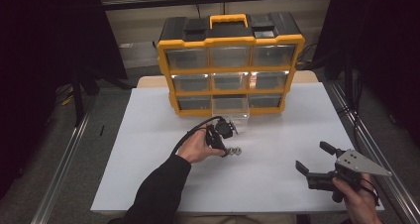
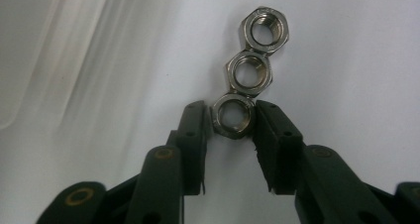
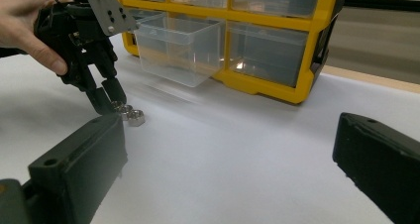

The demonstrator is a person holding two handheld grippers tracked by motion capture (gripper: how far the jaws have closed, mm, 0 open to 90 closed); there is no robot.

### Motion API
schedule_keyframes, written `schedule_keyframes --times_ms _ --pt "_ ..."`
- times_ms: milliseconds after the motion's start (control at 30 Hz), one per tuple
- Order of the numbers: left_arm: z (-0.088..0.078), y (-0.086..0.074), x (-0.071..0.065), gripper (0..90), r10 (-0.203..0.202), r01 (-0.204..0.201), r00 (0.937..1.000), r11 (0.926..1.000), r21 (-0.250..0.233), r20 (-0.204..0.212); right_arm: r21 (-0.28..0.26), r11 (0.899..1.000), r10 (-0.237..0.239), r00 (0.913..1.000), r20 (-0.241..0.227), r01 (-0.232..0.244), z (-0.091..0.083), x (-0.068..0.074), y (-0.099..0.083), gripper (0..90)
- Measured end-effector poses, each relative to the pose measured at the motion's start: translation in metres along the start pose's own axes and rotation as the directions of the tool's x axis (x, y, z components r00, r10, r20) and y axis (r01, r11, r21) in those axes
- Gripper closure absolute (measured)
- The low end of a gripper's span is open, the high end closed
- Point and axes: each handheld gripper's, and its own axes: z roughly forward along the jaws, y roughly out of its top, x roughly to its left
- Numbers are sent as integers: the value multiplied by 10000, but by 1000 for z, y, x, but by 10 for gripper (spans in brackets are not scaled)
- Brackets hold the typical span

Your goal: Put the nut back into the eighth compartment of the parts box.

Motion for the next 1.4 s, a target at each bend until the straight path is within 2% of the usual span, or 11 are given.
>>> schedule_keyframes --times_ms 200,267,300,333,367,533,900,1100,1133,1200,1400 --pt "1 1 -1 700 -193 193 9998 9998 -23 85 14 10000 0 10000 4 0 0 0 0 1" --pt "-1 0 2 703 149 -150 9998 9998 107 137 19 10000 -17 10000 34 17 0 0 0 0" --pt "-1 0 2 703 -6 6 9999 10000 28 160 11 10000 -15 10000 44 15 0 0 0 0" --pt "6 -1 -7 703 -1359 1381 9903 9851 -1023 283 -1 10000 -8 10000 45 8 -1 0 0 0" --pt "0 -1 2 703 -67 69 9997 9999 -94 215 -11 10000 -9 10000 14 9 -1 -1 0 0" --pt "-2 -2 5 703 136 -136 9997 9999 -12 219 -22 10000 -24 10000 29 24 -1 -1 0 0" --pt "-5 -19 9 703 -865 912 9944 9927 -795 603 -10 10000 -4 10000 35 4 -1 -1 0 0" --pt "-11 -25 13 703 -711 786 9950 9908 -1103 708 -14 10000 -9 10000 38 9 -1 -1 0 0" --pt "-12 -25 11 704 -977 1060 9925 9871 -1204 733 -18 10000 -7 10000 43 7 -1 -1 0 0" --pt "-15 -26 13 703 -690 779 9950 9884 -1306 716 -23 10000 6 10000 60 -5 -1 -1 0 0" --pt "-25 -28 12 703 -784 906 9946 9760 -1979 683 -73 10000 -17 10000 68 17 -1 -1 0 1"
